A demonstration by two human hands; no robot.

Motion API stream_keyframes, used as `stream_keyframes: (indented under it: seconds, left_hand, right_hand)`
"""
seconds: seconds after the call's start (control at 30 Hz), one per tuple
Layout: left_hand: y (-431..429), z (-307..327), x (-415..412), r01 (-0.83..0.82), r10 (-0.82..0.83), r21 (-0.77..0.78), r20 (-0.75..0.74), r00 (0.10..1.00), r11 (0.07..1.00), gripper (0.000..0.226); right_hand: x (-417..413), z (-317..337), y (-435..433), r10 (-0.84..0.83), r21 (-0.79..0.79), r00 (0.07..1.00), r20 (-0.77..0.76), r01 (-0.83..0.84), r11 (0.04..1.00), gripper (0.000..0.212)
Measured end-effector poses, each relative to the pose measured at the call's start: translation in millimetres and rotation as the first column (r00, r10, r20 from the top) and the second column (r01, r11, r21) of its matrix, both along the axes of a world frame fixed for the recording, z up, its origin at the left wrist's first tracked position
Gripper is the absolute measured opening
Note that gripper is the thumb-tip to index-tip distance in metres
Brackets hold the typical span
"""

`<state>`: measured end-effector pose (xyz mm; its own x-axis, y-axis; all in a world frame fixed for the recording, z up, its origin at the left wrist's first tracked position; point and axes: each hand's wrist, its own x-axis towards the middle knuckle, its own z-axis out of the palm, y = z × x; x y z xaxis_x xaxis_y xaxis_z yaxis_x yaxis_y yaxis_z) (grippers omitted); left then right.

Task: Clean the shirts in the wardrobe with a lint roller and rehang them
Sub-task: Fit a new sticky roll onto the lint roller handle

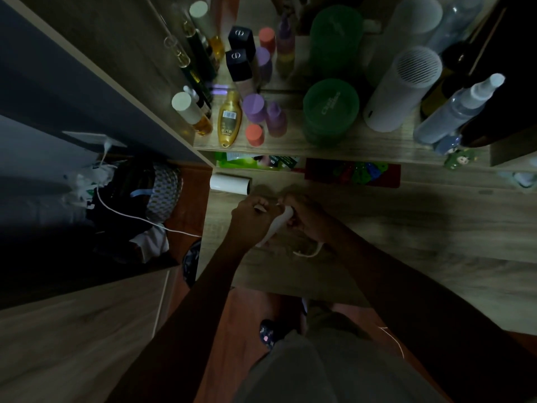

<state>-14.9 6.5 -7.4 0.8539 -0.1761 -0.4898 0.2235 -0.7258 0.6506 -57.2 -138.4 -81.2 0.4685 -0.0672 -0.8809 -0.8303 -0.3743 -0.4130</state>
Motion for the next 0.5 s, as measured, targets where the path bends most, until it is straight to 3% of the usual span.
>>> stream_keyframes:
  seconds: [0.03, 0.07, 0.1, 0.17, 0.23, 0.27, 0.3, 0.37, 0.4, 0.5]
  left_hand:
    - [-1, 1, -1, 0.0, 0.0, -0.005, -0.011, 1.0, 1.0, 0.028]
    - [-1, 2, -3, 0.009, -0.009, -0.012, -0.011, 1.0, 1.0, 0.027]
    - [-1, 3, -3, 0.016, -0.016, -0.021, -0.005, 1.0, 1.0, 0.03]
    - [2, 2, -4, 0.023, -0.024, -0.032, -0.006, 1.0, 0.999, 0.037]
    - [3, 5, -5, 0.034, -0.035, -0.051, -0.022, 0.999, 0.998, 0.036]
    - [2, 7, -6, 0.035, -0.036, -0.06, -0.022, 0.999, 0.998, 0.037]
    - [2, 8, -7, 0.033, -0.034, -0.069, -0.022, 0.999, 0.997, 0.041]
    - [2, 8, -10, 0.055, -0.056, -0.071, -0.019, 0.998, 0.996, 0.04]
    - [1, 7, -11, 0.061, -0.062, -0.053, -0.018, 0.998, 0.997, 0.031]
    - [0, 5, -11, 0.015, -0.017, -0.03, -0.058, 0.998, 0.999, 0.018]
  right_hand:
    - [0, -10, 3, 0.311, -0.085, 0.95, -0.022, -0.311, 0.947, 0.06]
    - [1, -9, 8, 0.39, -0.104, 0.917, -0.084, -0.397, 0.912, 0.061]
    - [0, -13, 13, 0.364, -0.15, 0.927, -0.088, -0.374, 0.915, 0.059]
    - [-8, -20, 14, 0.371, -0.085, 0.921, -0.116, -0.381, 0.921, 0.056]
    - [-7, -16, 12, 0.425, -0.096, 0.904, -0.051, -0.428, 0.899, 0.054]
    - [-12, -11, 8, 0.336, -0.03, 0.942, 0.01, -0.335, 0.942, 0.052]
    - [-23, -6, 2, 0.176, 0.03, 0.97, 0.169, -0.184, 0.983, 0.049]
    - [-24, 26, 5, -0.149, 0.213, 0.978, 0.144, 0.116, 0.97, 0.04]
    - [-11, 32, 7, -0.345, 0.272, 0.933, 0.107, 0.306, 0.912, 0.036]
    - [-8, 34, 4, -0.491, 0.38, 0.856, 0.161, 0.405, 0.831, 0.033]
